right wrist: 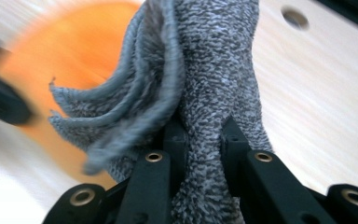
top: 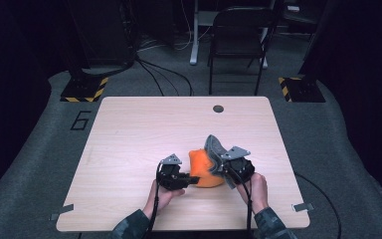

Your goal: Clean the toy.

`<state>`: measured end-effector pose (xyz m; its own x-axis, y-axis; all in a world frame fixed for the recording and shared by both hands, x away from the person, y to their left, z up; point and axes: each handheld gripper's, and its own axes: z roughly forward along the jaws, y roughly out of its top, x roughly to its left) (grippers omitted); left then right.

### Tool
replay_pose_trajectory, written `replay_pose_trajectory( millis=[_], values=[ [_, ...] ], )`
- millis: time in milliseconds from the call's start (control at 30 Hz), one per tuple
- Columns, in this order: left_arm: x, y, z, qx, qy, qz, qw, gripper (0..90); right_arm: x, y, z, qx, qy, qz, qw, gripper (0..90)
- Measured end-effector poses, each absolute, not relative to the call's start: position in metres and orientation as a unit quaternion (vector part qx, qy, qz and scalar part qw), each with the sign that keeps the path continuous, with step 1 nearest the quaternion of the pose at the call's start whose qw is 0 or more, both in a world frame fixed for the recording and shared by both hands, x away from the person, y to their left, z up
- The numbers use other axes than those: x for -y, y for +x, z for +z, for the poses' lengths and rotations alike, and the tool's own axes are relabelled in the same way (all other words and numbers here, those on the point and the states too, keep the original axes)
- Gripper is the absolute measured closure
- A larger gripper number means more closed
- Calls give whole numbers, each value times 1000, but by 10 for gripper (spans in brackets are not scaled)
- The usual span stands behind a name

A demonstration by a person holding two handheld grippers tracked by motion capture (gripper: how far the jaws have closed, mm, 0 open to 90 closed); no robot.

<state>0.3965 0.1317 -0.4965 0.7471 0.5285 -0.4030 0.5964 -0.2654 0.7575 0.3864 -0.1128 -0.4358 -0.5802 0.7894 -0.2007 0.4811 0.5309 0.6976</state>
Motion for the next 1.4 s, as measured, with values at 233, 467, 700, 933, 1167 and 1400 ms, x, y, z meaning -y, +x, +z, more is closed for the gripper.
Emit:
replay_pose_trajectory(
  millis=[233, 467, 700, 933, 1167, 1400],
  values=[
    [-130, 396, -496, -348, 798, -28, 491, 758, 133, 403, -459, -829, 429, 273, 233, 778],
    [-130, 395, -496, -344, 800, -22, 490, 758, 140, 417, -481, -834, 445, 244, 215, 778],
    [-130, 396, -496, -344, 800, -21, 491, 759, 143, 420, -479, -837, 448, 234, 209, 777],
    [-129, 397, -496, -342, 802, -19, 489, 758, 135, 390, -415, -811, 411, 333, 250, 776],
    [-130, 396, -496, -337, 806, -14, 486, 758, 85, 366, -408, -839, 327, 360, 244, 775],
    [-129, 396, -496, -336, 808, -11, 485, 757, 89, 374, -420, -845, 336, 334, 249, 776]
  ],
)
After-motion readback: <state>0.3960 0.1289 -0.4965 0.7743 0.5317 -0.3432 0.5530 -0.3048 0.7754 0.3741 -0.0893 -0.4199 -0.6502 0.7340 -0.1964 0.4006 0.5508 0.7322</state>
